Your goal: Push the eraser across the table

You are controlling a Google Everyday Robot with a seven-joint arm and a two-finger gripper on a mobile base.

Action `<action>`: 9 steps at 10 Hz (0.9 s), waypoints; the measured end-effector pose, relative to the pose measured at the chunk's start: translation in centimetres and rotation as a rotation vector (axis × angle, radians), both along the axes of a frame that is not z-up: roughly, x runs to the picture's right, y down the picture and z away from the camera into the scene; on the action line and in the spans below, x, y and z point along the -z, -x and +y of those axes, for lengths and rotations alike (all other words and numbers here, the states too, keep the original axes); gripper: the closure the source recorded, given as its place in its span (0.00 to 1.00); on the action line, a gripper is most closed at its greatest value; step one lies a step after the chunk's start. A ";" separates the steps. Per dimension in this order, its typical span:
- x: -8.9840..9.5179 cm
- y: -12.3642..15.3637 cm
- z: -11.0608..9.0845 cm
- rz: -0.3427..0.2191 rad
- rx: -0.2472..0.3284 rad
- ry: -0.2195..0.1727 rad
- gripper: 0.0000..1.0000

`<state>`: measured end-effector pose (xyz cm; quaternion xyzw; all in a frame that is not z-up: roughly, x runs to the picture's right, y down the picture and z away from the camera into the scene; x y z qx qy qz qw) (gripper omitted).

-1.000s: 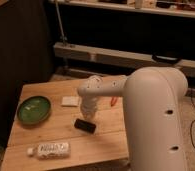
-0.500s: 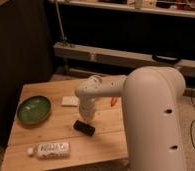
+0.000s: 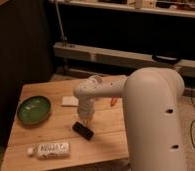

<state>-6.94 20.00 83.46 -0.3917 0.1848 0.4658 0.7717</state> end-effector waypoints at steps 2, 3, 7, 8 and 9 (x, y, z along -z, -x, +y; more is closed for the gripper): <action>0.4 0.4 0.8 -0.056 0.054 0.021 1.00; 0.7 0.6 1.3 -0.085 0.083 0.031 1.00; 3.0 1.5 3.7 -0.254 0.223 0.014 1.00; 3.5 1.7 4.2 -0.291 0.251 0.008 1.00; 3.8 1.6 4.5 -0.310 0.267 0.007 1.00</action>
